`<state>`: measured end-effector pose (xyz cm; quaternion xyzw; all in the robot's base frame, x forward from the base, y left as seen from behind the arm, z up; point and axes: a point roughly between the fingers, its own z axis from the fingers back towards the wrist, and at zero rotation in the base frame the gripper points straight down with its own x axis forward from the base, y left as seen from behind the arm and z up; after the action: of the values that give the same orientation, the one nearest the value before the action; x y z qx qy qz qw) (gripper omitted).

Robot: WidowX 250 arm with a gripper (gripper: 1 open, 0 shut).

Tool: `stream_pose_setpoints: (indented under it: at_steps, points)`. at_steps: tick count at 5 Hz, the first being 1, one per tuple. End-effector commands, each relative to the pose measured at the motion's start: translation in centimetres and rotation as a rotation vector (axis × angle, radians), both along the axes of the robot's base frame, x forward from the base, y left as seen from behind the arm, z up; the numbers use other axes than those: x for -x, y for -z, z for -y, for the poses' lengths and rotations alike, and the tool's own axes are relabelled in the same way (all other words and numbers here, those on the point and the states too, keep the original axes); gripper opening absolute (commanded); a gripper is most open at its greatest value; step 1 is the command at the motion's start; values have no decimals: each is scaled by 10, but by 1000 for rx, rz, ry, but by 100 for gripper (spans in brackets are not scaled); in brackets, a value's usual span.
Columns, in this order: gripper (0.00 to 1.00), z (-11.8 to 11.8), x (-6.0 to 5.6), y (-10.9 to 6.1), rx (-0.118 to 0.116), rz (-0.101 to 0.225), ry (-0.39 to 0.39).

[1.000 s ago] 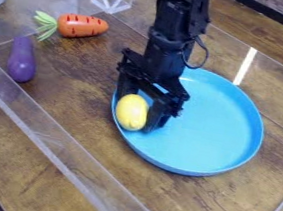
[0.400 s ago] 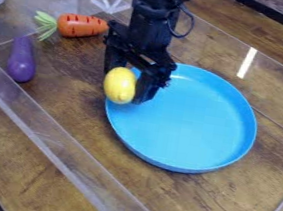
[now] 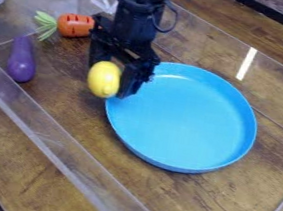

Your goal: Remove the lemon from the blue tray and put it on the table

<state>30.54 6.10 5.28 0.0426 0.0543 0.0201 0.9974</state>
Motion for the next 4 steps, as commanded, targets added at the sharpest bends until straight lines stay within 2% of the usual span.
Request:
stream_pose_setpoints:
  at_steps: [1, 2, 4]
  points:
    - [0, -18, -2, -12, -28, 51, -23]
    - [0, -28, 1, -4, -40, 33, -34]
    - [0, -42, 9, 19, -40, 2, -49]
